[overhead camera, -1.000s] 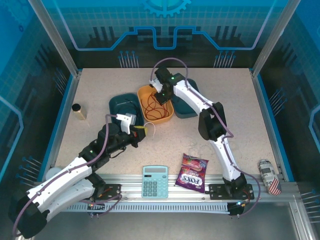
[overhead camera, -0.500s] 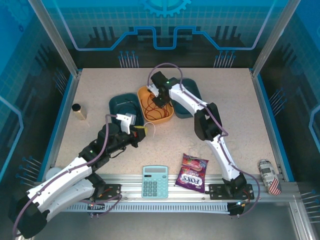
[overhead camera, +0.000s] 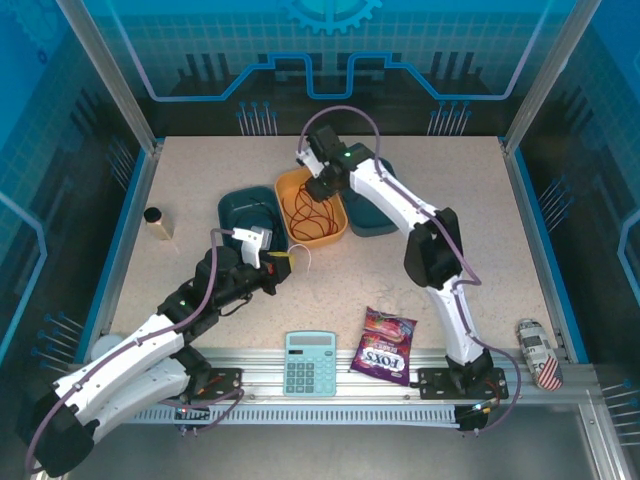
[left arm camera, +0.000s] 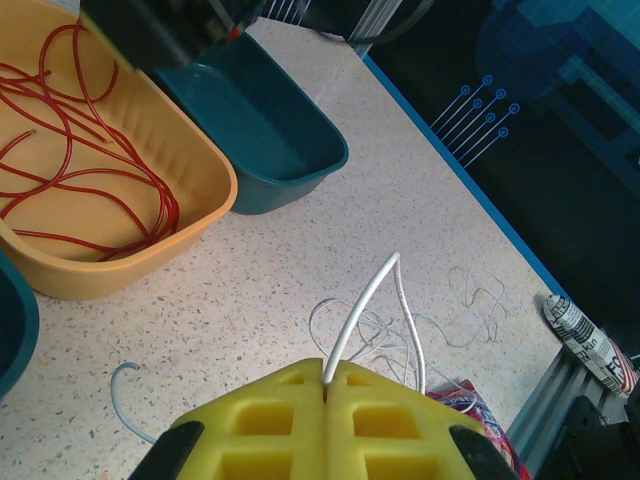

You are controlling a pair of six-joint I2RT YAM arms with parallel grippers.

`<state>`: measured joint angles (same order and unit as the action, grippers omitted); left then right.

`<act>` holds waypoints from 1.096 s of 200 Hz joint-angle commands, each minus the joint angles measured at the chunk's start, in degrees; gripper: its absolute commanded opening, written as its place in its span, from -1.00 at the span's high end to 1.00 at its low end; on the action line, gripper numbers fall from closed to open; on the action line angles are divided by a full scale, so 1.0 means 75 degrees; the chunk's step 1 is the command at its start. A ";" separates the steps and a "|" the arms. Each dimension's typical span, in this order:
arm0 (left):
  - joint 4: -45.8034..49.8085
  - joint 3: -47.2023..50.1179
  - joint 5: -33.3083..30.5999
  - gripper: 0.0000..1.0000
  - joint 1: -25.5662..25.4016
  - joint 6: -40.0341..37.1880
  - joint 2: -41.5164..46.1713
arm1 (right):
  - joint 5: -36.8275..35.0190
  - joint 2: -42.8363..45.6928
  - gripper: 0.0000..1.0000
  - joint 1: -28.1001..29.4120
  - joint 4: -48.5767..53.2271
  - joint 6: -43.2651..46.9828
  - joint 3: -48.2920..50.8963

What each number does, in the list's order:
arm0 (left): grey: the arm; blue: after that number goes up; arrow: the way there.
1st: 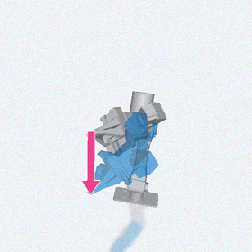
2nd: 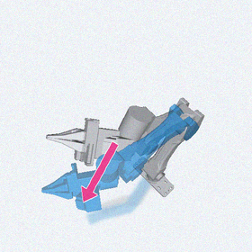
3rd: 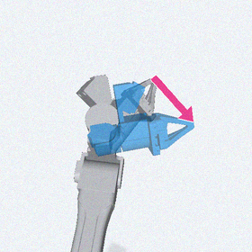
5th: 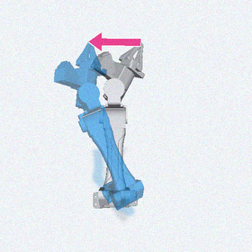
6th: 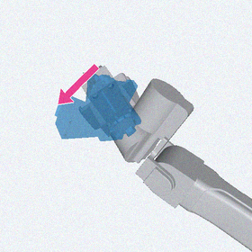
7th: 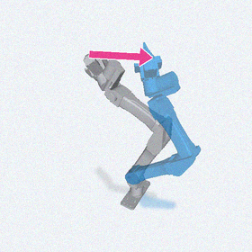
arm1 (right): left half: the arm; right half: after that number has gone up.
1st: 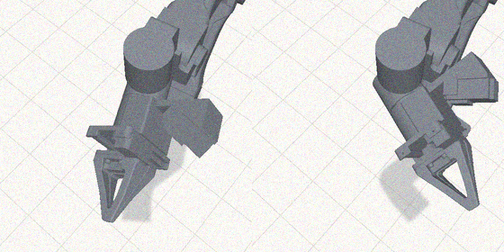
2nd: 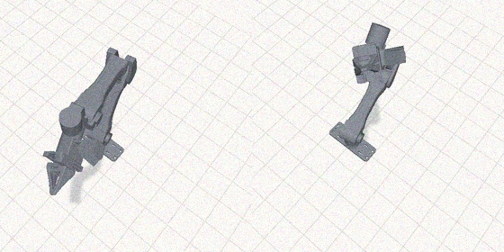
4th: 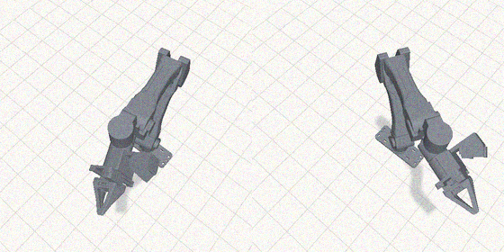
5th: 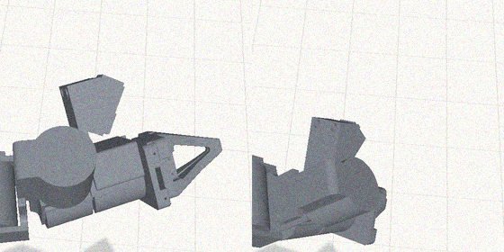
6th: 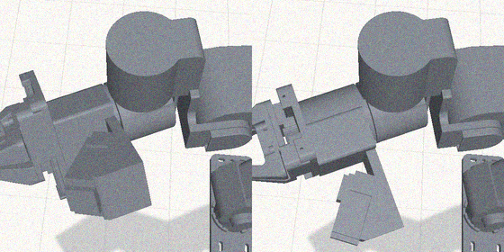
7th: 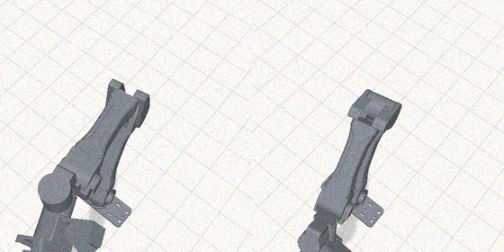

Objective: Untangle the cables

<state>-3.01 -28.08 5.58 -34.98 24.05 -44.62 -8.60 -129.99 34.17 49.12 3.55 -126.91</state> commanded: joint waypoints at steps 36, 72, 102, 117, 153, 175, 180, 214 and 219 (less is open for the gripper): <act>-0.0158 -0.0223 0.0049 1.00 0.0080 0.0133 -0.0071 | 0.0010 0.2051 0.21 0.0078 -0.1025 -0.0751 0.1977; -0.0245 -0.0425 0.0222 1.00 0.0091 0.0155 -0.0254 | 0.0178 0.3720 0.09 -0.0037 -0.1912 -0.1222 0.4038; -0.0348 -0.0567 0.0278 1.00 0.0093 0.0144 -0.0433 | 0.0404 0.4178 0.14 -0.0189 -0.2012 -0.1621 0.4650; -0.0390 -0.0611 0.0230 1.00 0.0088 0.0145 -0.0480 | 0.0302 0.3881 0.17 -0.0051 -0.1879 -0.1574 0.4548; -0.0361 -0.0630 0.0181 1.00 0.0088 0.0231 -0.0475 | -0.0903 0.2382 0.21 0.0311 -0.1277 -0.1586 0.3343; -0.0292 -0.0562 0.0204 1.00 0.0093 0.0319 -0.0432 | -0.1253 0.1375 0.25 0.0400 -0.0998 -0.1743 0.2377; -0.0286 -0.0536 0.0210 1.00 0.0090 0.0348 -0.0426 | -0.1305 0.1148 0.25 0.0412 -0.0926 -0.1780 0.2145; -0.0203 -0.0359 0.0160 1.00 0.0094 0.0445 -0.0265 | -0.1350 -0.0159 0.23 0.0471 -0.0544 -0.1832 0.0763; -0.0170 -0.0338 0.0146 1.00 0.0088 0.0458 -0.0237 | -0.1348 -0.0308 0.23 0.0471 -0.0471 -0.1825 0.0604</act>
<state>-4.51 -30.72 6.33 -34.70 26.04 -48.03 -16.75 -128.03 37.06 41.56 -8.99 -116.05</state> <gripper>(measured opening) 0.053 0.380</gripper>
